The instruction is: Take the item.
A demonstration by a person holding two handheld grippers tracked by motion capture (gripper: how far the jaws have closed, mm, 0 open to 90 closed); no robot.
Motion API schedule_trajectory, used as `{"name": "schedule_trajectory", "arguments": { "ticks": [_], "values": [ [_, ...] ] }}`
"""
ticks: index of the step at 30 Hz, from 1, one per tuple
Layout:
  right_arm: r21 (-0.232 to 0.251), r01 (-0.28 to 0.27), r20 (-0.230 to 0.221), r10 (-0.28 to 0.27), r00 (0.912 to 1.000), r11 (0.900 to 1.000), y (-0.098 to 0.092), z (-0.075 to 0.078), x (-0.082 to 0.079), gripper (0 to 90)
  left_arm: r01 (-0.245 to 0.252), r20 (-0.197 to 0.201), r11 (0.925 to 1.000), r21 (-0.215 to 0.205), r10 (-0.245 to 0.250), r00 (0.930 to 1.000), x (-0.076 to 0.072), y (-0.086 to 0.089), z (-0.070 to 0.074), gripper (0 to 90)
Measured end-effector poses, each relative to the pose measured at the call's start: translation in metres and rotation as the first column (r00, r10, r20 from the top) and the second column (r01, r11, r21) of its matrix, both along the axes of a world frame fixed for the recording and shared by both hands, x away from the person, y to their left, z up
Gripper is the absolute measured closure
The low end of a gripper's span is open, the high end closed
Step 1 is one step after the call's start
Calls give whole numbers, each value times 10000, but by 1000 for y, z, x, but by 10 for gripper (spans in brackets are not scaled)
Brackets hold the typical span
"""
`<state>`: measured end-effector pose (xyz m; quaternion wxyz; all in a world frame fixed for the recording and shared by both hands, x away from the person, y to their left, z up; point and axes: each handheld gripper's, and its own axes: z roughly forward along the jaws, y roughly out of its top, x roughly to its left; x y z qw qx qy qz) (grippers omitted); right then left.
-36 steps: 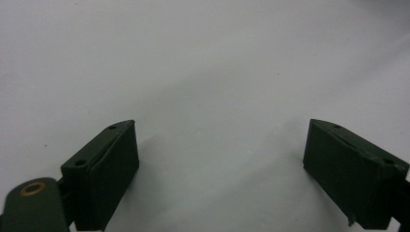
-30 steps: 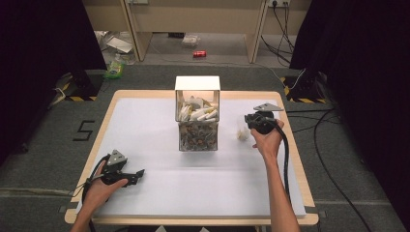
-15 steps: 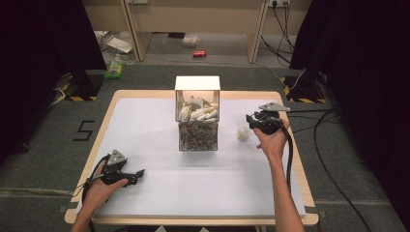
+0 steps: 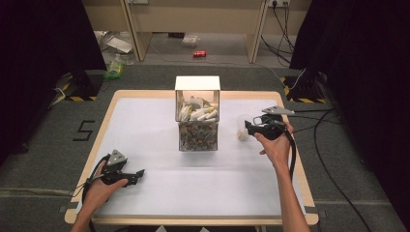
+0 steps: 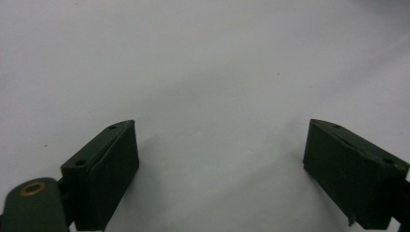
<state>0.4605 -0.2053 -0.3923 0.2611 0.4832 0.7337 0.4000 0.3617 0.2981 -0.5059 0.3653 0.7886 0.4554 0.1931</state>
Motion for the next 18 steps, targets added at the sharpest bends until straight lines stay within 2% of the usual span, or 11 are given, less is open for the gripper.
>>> {"name": "schedule_trajectory", "arguments": {
  "ticks": [18],
  "values": [
    [105, -154, 204, 152, 9997, 9998, 1, -4, -21, 267, -4, 3, 10000, -1, 4, 10000, 0, 0, 0, 116]
  ]
}}
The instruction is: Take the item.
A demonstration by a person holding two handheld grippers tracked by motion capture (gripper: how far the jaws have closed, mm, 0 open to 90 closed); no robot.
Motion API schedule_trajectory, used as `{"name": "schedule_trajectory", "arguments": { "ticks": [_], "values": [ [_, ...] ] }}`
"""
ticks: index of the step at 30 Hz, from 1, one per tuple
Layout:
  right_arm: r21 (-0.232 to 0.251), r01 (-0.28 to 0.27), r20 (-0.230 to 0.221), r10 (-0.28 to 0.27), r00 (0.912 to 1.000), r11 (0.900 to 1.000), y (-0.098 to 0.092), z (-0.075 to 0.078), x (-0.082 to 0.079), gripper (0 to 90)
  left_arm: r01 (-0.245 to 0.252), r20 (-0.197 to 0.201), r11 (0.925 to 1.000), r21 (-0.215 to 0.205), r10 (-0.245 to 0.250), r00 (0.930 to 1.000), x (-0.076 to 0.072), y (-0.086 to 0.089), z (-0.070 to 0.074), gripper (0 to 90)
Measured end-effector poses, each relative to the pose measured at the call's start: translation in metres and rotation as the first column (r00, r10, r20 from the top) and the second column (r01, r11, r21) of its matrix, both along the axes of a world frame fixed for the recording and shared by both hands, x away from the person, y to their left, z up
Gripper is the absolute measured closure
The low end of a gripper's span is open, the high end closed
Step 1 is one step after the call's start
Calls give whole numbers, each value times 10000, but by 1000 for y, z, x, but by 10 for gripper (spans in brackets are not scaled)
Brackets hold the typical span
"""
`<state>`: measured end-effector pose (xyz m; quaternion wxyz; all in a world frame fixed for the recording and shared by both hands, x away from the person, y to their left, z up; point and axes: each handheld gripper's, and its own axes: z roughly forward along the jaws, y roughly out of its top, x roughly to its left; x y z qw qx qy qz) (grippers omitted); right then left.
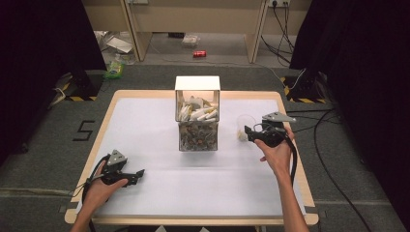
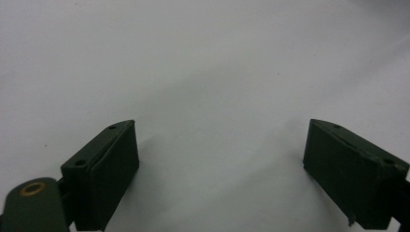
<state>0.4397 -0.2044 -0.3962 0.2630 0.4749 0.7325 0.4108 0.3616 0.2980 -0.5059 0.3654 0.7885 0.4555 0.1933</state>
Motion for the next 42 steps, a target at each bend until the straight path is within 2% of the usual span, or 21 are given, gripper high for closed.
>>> {"name": "schedule_trajectory", "arguments": {
  "ticks": [7, 17, 42],
  "values": [
    [202, -16, 16, 16, 10000, 9998, -1, -6, -6, 267, 7, 2, 10000, 12, -7, 10000, 0, 0, 0, 116],
    [80, -159, -186, 160, 9997, 9998, 2, -18, -13, 267, 5, -4, 10000, 7, -5, 10000, 0, 0, 0, 116],
    [73, -306, -278, 308, 9991, 9995, -4, -26, -38, 267, 10, 0, 10000, 5, -10, 10000, 0, 0, 0, 116]
  ]
}}
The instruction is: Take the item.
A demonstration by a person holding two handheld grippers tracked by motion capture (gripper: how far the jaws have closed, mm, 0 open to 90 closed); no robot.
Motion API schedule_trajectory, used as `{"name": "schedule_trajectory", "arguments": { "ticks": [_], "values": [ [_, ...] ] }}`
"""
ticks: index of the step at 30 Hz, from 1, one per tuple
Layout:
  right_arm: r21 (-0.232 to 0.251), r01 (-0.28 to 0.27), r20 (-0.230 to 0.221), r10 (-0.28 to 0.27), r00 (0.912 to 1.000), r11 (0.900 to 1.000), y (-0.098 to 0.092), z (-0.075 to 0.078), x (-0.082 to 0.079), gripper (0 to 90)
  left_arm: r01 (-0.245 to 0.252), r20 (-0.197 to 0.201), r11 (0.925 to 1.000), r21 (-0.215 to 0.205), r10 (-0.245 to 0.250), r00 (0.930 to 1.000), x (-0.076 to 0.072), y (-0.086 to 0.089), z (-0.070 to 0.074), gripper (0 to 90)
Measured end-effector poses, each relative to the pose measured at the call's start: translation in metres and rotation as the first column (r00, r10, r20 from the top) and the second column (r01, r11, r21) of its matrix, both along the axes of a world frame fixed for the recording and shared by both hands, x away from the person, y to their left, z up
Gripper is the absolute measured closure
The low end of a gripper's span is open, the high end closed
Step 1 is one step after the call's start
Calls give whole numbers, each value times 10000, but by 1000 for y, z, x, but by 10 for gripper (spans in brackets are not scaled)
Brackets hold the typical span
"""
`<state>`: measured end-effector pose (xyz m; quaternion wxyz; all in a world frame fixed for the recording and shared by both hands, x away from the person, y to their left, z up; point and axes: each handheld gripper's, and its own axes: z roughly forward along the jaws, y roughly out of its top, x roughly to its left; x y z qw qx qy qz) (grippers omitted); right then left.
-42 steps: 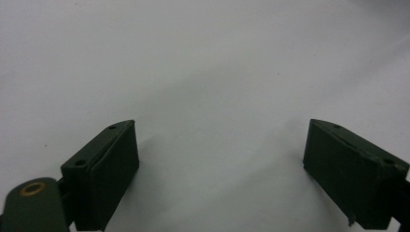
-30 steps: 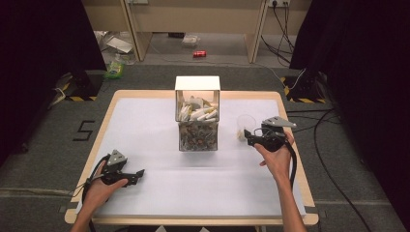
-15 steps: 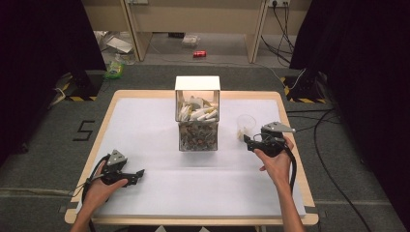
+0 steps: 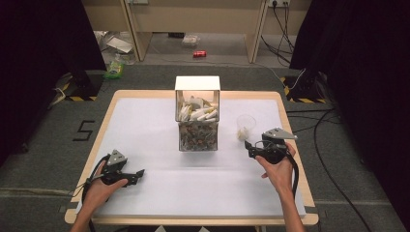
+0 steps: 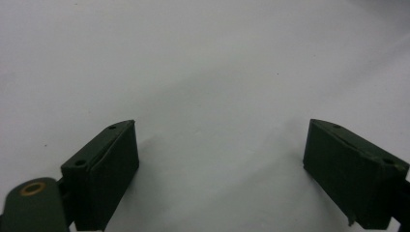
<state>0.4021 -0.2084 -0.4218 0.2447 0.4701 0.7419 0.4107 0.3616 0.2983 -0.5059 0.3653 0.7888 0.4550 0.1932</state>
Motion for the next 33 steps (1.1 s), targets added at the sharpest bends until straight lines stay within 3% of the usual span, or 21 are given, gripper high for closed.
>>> {"name": "schedule_trajectory", "arguments": {
  "ticks": [33],
  "values": [
    [-43, -415, -373, 413, 9985, 9991, 0, -25, -31, 258, -2, 0, 10000, -2, 2, 10000, 0, 0, 0, 116]
  ]
}}
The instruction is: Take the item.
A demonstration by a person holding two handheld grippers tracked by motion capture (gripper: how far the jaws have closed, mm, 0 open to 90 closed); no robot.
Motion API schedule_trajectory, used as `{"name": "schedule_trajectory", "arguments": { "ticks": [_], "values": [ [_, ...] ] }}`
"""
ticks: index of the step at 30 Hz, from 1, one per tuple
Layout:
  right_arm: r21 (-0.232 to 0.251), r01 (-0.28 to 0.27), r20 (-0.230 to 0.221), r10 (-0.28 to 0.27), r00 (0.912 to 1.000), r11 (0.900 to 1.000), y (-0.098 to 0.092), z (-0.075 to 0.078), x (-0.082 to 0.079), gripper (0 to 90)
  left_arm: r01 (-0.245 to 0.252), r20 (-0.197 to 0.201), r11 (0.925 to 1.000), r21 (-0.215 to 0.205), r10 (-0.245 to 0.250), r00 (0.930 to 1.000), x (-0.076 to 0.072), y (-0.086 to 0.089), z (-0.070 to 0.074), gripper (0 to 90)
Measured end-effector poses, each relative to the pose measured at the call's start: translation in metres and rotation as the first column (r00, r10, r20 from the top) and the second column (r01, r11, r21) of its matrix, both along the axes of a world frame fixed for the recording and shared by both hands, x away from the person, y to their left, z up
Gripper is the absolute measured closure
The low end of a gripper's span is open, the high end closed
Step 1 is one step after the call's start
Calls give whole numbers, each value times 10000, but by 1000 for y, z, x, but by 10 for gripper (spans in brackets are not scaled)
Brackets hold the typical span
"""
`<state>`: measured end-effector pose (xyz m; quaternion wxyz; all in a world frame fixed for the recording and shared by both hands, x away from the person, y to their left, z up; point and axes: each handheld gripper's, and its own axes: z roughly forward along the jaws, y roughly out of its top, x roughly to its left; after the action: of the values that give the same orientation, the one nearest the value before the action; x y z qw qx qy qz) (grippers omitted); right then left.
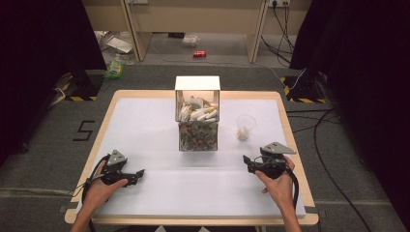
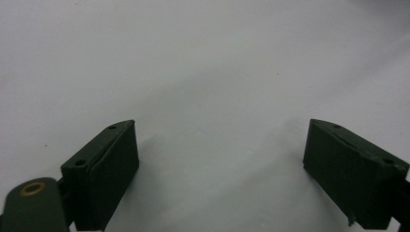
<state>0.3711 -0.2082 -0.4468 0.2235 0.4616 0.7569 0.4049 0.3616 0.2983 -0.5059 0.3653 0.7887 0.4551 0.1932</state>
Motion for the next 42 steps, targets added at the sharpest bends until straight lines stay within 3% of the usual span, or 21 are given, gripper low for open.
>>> {"name": "schedule_trajectory", "arguments": {
  "ticks": [42],
  "values": [
    [-374, -410, -720, 382, 9967, 9985, 2, -32, -39, 224, 1, 0, 10000, -2, -1, 10000, 0, 0, 0, 116]
  ]
}}
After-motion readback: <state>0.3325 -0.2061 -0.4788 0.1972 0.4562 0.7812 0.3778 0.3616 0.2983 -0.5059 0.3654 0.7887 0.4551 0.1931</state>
